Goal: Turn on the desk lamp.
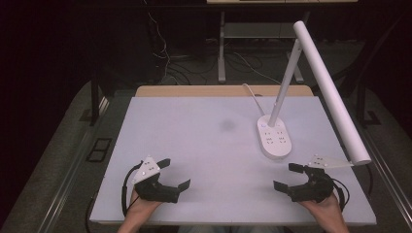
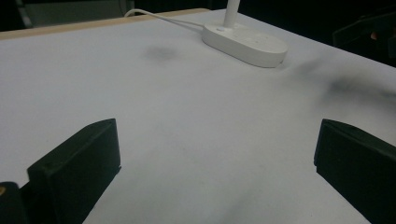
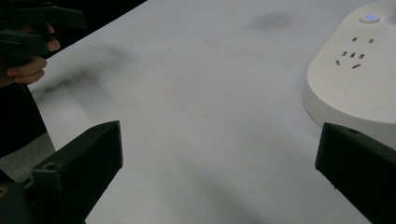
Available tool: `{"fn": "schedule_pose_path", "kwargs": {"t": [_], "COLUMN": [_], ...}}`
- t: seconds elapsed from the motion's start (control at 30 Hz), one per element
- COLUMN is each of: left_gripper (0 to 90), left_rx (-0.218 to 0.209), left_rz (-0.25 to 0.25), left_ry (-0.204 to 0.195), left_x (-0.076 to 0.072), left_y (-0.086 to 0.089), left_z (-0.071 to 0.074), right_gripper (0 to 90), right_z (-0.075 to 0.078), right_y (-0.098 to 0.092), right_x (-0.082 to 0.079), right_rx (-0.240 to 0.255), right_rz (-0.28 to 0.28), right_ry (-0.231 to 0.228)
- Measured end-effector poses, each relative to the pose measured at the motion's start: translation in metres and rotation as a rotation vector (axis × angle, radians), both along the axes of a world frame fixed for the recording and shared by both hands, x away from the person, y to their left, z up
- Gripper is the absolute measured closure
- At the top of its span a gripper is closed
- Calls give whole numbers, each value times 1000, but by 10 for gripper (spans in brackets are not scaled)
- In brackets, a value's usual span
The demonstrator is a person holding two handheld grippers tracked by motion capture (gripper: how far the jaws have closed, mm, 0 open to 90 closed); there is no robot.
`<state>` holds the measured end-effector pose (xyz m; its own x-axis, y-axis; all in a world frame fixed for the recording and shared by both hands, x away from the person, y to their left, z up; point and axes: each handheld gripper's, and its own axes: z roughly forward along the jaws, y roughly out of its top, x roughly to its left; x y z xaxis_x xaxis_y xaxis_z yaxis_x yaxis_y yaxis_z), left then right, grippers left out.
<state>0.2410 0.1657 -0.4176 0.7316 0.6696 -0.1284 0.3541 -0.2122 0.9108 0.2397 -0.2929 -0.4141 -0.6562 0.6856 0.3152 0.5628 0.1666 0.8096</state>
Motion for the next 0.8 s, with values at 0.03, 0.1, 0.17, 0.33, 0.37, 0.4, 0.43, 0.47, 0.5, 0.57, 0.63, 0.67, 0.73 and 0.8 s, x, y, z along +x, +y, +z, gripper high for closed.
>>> {"fn": "schedule_pose_path", "kwargs": {"t": [0.03, 0.1, 0.17, 0.33, 0.37, 0.4, 0.43, 0.47, 0.5, 0.57, 0.63, 0.67, 0.73, 0.8], "left_gripper": [0, 0, 0, 0, 0, 0, 0, 0, 0, 0, 0, 0, 0, 0], "left_rx": [2, -2, 4, 4, 4, 3, 5, 8, 8, 4, 1, 3, 0, 0], "left_rz": [-1, -2, -7, -9, -7, -6, -6, -6, -5, -4, -2, -2, 1, 0], "left_ry": [-2, 3, 4, 5, 4, 3, 2, 1, 1, -1, 0, 2, 3, 4], "left_x": [0, 0, 0, 0, 0, -1, -1, -1, -1, -1, -1, -1, -1, -1], "left_y": [0, -1, -1, -1, -1, -1, -1, -1, -1, -1, -1, -1, -1, -1], "left_z": [0, -1, -1, -1, -1, -1, 0, 0, 0, 0, -1, -1, -1, -1], "right_gripper": [1, 1, 1, 1, 1, 2, 2, 1, 1, 1, 1, 2, 2, 1], "right_z": [0, 0, 0, 0, -1, -1, 0, -1, -1, -1, -1, -1, -2, -1], "right_y": [0, 0, -1, -1, -1, -1, -1, -1, -1, -2, -3, -3, -3, -2], "right_x": [0, 0, 0, 0, 1, 0, 0, 0, 0, 1, 1, 1, 2, 2], "right_rx": [-1, 0, -2, 0, -1, -1, 0, 0, 0, 4, 2, 3, 1, -6], "right_rz": [1, 3, 4, 6, 9, 9, 8, 9, 8, 2, 2, 2, 4, 3], "right_ry": [1, 1, -1, 2, 1, 3, 7, 9, 10, 19, 26, 21, 20, 36]}}
